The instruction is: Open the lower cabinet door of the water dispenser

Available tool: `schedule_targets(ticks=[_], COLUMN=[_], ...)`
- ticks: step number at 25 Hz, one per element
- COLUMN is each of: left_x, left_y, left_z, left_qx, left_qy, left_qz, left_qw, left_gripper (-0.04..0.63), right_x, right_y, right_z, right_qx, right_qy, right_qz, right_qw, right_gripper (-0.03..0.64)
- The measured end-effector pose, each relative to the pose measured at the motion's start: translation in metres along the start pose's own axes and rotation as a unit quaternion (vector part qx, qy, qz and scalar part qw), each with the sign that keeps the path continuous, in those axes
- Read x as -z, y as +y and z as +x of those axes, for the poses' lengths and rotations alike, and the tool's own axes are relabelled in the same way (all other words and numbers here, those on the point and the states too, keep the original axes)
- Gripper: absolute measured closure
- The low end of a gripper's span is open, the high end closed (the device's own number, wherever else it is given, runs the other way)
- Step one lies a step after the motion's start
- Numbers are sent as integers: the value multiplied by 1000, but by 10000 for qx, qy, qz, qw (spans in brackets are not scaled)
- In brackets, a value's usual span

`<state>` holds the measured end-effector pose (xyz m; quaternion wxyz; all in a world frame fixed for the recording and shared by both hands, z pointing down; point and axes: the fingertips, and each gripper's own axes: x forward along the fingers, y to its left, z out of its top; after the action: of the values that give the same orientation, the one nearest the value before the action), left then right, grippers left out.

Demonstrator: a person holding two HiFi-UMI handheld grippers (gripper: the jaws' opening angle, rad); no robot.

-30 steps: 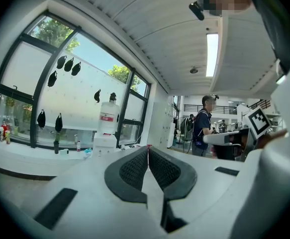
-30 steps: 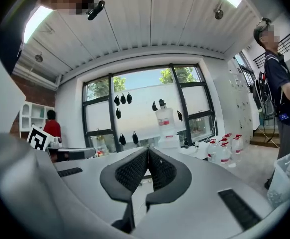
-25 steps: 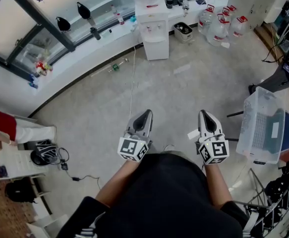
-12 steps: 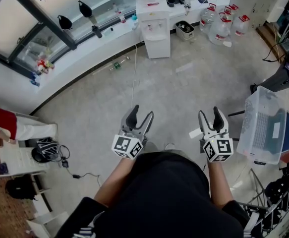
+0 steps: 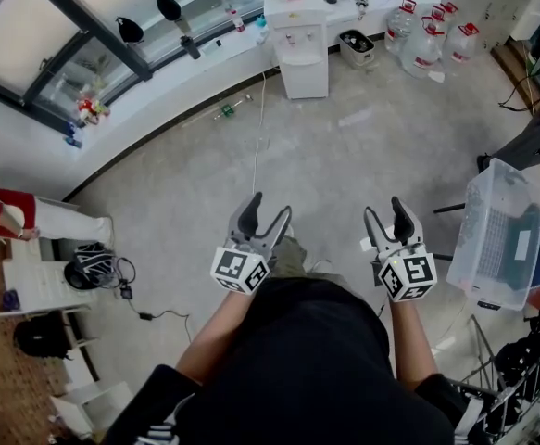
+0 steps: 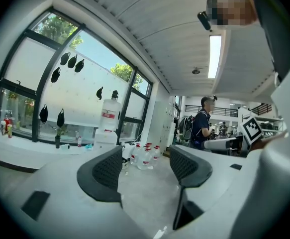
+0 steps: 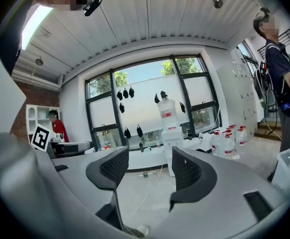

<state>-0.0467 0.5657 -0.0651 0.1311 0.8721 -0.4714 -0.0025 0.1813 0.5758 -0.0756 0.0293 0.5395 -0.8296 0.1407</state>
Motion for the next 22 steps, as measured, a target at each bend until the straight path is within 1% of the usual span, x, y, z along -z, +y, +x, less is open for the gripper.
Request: schedule_targets(ticks=[5,10,16,19,22], left_x=[5,-7,-10,-12,-14], left_y=[9,25,34,52,74], left_z=[1,15,48,65,87], left_qx=[-102,-107,8,50,70], left_qy=[72,27,36,93,140], left_qz=[-62,-104,-93,-160,-197], left_qw=[9999,9999,9999,9998,9997], left_gripper=[321,321,321,321,321], right_x=[8,2,-8,-10,-19], right_y=[9,11,-9,-10,-14], right_z=[12,35,64,89,116], right_qx=[-121,-151,-131,-150,-110], right_qy=[89,143,142,247,279], right_qz=[48,-27,-157,-195,-102], right_qw=[9999,9998,9997,9994,9995], right_gripper=[377,377,377,377,377])
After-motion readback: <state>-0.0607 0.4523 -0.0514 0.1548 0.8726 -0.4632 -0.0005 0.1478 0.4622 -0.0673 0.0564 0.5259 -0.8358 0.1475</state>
